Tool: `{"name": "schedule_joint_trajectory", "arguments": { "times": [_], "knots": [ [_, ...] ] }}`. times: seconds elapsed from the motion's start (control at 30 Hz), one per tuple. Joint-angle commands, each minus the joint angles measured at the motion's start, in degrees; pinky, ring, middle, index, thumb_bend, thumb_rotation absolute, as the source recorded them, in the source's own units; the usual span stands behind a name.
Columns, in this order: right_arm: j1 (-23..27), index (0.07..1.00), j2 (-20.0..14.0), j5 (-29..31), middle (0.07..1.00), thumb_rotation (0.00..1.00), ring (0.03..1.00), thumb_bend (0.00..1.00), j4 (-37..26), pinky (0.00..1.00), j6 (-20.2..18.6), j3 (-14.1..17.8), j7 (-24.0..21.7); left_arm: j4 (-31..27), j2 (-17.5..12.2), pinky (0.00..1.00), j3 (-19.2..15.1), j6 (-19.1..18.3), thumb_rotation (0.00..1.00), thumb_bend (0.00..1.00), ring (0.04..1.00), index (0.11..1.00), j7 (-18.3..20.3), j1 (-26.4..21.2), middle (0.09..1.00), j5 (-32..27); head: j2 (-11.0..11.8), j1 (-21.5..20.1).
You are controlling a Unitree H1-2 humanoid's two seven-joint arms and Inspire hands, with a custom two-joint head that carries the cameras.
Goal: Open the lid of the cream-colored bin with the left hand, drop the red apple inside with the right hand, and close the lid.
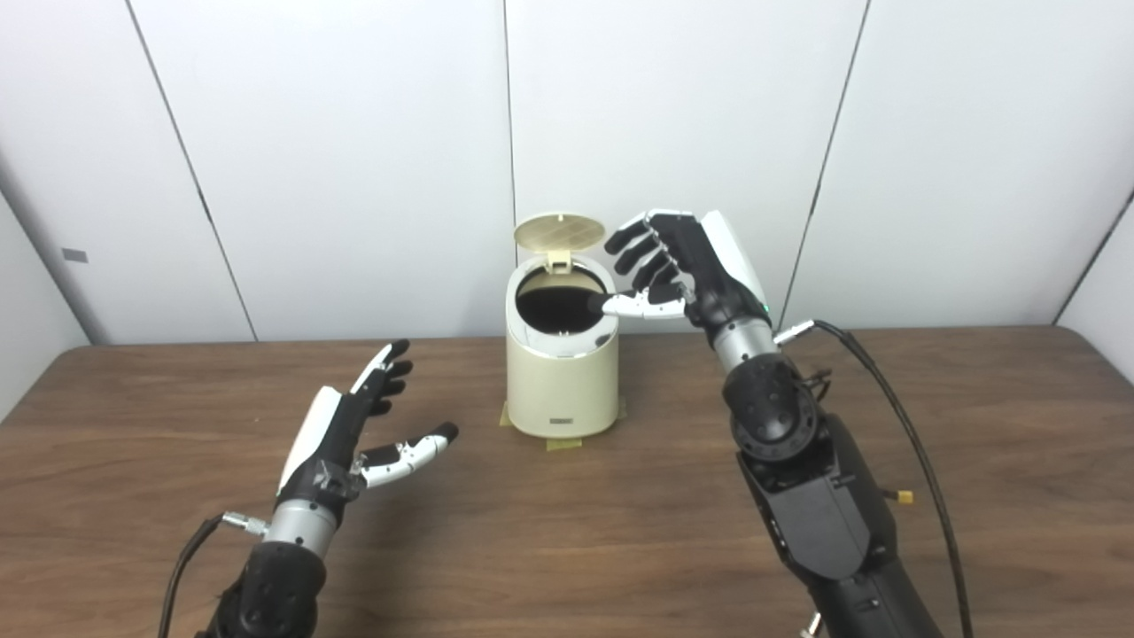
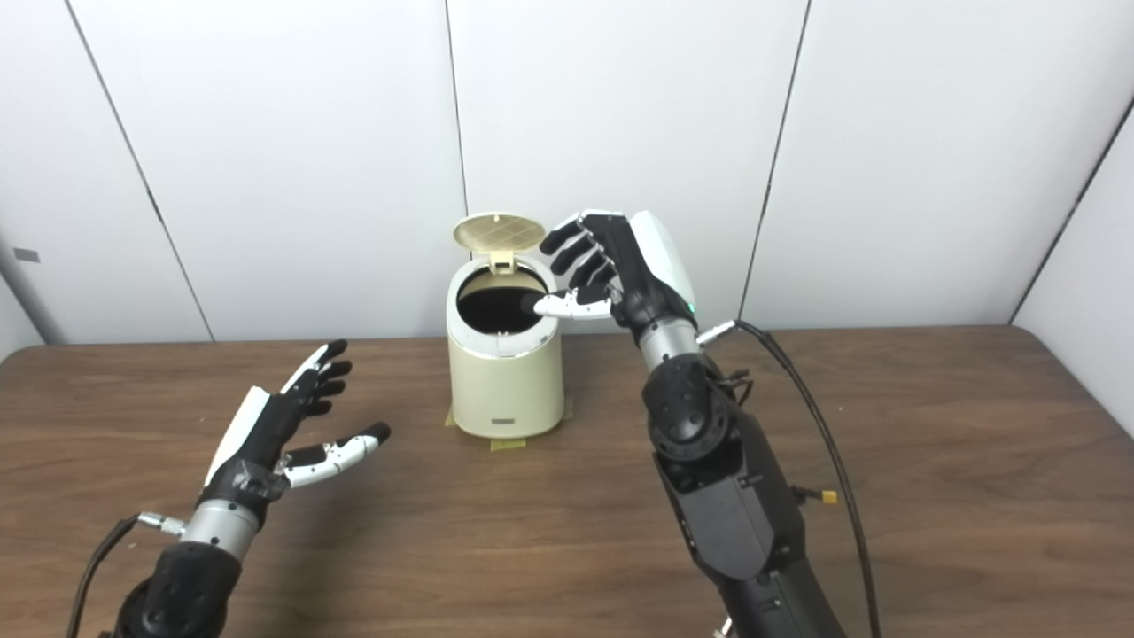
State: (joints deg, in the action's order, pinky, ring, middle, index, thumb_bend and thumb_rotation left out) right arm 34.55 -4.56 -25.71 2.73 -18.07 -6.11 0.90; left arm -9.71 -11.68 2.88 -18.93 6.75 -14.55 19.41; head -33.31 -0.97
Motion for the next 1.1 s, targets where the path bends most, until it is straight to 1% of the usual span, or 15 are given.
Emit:
{"name": "schedule_joint_trajectory", "arguments": {
  "times": [0.0,0.13,0.23,0.27,0.33,0.37,0.43,0.47,0.57,0.63,0.7,0.8,0.83,0.97,1.07],
  "knots": [
    [1.1,0.546,-0.2,1.5,0.461,0.0,0.379,0.51,-4.3,0.31,-0.9,0.9,-0.6,-0.6,-0.1,0.86,-0.7,1.1,0.2,0.57,0.887,0.962,-1.0,-3.4,0.913,-0.6,0.1,0.2],
    [-2.7,0.54,0.1,4.4,0.463,0.0,0.397,0.52,-9.7,0.35,-5.5,3.0,-1.9,-0.3,0.7,0.78,-2.2,-1.3,0.23,0.51,0.862,0.945,-1.1,-5.0,0.902,-2.5,0.2,0.1],
    [-6.2,0.542,1.3,7.7,0.472,0.0,0.402,0.51,-13.2,0.38,-7.6,5.4,-1.7,-0.2,1.2,0.81,-3.5,-3.7,0.29,0.47,0.871,0.946,-0.7,-6.4,0.897,-4.3,0.3,0.0],
    [-7.9,0.541,2.4,9.8,0.476,0.0,0.404,0.51,-14.2,0.39,-7.2,6.8,-1.2,0.3,1.4,0.85,-4.3,-4.5,0.33,0.45,0.885,0.949,-0.5,-7.3,0.899,-5.6,0.5,-0.1],
    [-10.8,0.531,4.0,13.8,0.489,0.0,0.418,0.51,-15.5,0.42,-5.6,9.0,-0.9,1.4,2.1,0.87,-5.9,-5.6,0.38,0.44,0.904,0.955,-0.5,-8.9,0.907,-8.3,0.5,-0.2],
    [-12.5,0.51,4.2,15.4,0.492,0.0,0.512,0.52,-15.6,0.47,-3.6,9.4,-1.2,2.0,2.4,0.87,-6.7,-6.0,0.41,0.44,0.906,0.959,-0.5,-9.7,0.91,-9.8,0.5,-0.3],
    [-15.5,0.501,4.2,17.5,0.662,0.11,0.655,0.51,-15.5,0.57,0.0,9.5,-1.7,2.9,3.2,0.86,-8.1,-6.5,0.45,0.45,0.894,0.952,0.0,-11.2,0.909,-12.9,0.6,-0.4],
    [-16.7,0.637,4.7,19.0,0.737,0.22,0.733,0.6,-15.4,0.64,1.0,9.8,-1.7,3.4,3.3,0.87,-8.6,-6.6,0.47,0.44,0.891,0.943,0.6,-11.9,0.904,-14.7,0.6,-0.2],
    [-19.4,0.753,6.5,24.2,0.83,0.37,0.832,0.68,-15.2,0.8,2.7,11.4,-1.3,5.1,3.5,0.89,-9.6,-7.1,0.57,0.45,0.899,0.932,1.8,-13.9,0.899,-18.9,0.8,-0.3],
    [-21.4,0.808,6.9,26.6,0.883,0.46,0.881,0.67,-15.0,0.87,4.4,12.2,-1.5,6.6,3.9,0.9,-10.0,-7.2,0.57,0.49,0.905,0.926,1.9,-15.6,0.906,-21.1,0.8,-0.5],
    [-23.0,0.832,6.8,28.1,0.906,0.52,0.902,0.65,-14.4,0.9,6.2,12.7,-1.6,8.1,4.0,0.91,-9.8,-7.2,0.59,0.49,0.909,0.929,2.1,-17.4,0.913,-22.4,1.0,-0.6],
    [-24.8,0.897,6.8,31.5,0.958,0.71,0.966,0.56,-13.2,0.97,7.4,14.0,-1.7,10.4,4.2,0.91,-9.3,-7.8,0.68,0.48,0.909,0.939,1.8,-20.8,0.921,-23.8,1.2,-0.5],
    [-25.3,0.929,6.8,32.3,0.972,0.78,0.984,0.53,-12.9,0.99,7.8,14.3,-1.6,11.2,4.3,0.9,-9.0,-7.9,0.7,0.49,0.9,0.918,1.8,-22.0,0.903,-24.1,1.1,-0.4],
    [-27.1,0.993,6.8,34.3,0.99,0.92,1.0,0.5,-11.8,1.0,9.2,15.0,-1.5,15.0,3.9,0.92,-7.5,-7.9,0.73,0.49,0.897,0.87,3.4,-27.2,0.882,-25.8,1.2,-0.1],
    [-28.0,0.995,6.9,34.4,0.992,0.99,1.0,0.52,-11.6,1.0,9.4,14.6,-1.3,17.8,3.4,0.92,-6.0,-7.6,0.78,0.48,0.897,0.87,5.0,-31.0,0.882,-26.2,1.4,-0.2]
  ]
}}
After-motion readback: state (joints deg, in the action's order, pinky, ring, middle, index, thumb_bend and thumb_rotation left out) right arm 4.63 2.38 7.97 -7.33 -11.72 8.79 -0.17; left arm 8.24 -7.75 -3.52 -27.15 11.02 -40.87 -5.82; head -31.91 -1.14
